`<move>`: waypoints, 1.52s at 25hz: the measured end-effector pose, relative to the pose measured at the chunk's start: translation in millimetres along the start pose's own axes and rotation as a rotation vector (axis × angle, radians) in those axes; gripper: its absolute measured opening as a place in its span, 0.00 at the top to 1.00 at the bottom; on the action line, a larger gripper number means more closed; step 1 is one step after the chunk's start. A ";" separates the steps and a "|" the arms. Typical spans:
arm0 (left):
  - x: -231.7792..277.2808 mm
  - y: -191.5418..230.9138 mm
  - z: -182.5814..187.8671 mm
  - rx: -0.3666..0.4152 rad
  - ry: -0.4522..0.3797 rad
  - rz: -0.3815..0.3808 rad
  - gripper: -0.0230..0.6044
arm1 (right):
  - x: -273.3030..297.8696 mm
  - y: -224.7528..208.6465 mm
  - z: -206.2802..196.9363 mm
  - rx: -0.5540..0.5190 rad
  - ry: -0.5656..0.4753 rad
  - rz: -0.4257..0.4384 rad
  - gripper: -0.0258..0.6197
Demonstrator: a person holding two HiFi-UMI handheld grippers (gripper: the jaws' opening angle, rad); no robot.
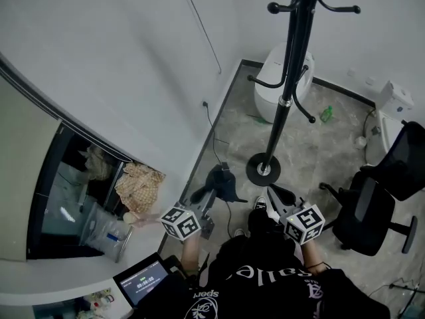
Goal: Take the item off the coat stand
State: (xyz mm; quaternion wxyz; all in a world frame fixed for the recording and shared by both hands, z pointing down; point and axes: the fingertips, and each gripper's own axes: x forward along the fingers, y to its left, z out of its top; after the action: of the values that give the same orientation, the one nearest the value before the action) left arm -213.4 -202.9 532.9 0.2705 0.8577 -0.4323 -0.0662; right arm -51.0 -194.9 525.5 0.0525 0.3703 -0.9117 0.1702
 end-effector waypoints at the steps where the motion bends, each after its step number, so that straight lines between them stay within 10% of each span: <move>1: -4.4 -7.5 -5.7 -0.001 0.005 -0.011 0.94 | -7.1 5.3 -5.3 0.003 0.001 -0.007 0.93; 14: -17.6 -111.2 -61.1 0.014 0.074 -0.087 0.94 | -111.9 12.2 -24.6 0.024 -0.032 -0.065 0.93; 38: -59.8 -274.1 -187.1 -0.143 -0.070 0.120 0.94 | -313.5 3.7 -94.5 0.011 0.063 0.107 0.93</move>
State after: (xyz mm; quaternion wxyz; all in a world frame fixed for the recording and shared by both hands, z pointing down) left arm 8.1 51.3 541.0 0.3191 0.8060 -0.4861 -0.1103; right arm 169.4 46.6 543.4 0.0700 0.3159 -0.9270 0.1895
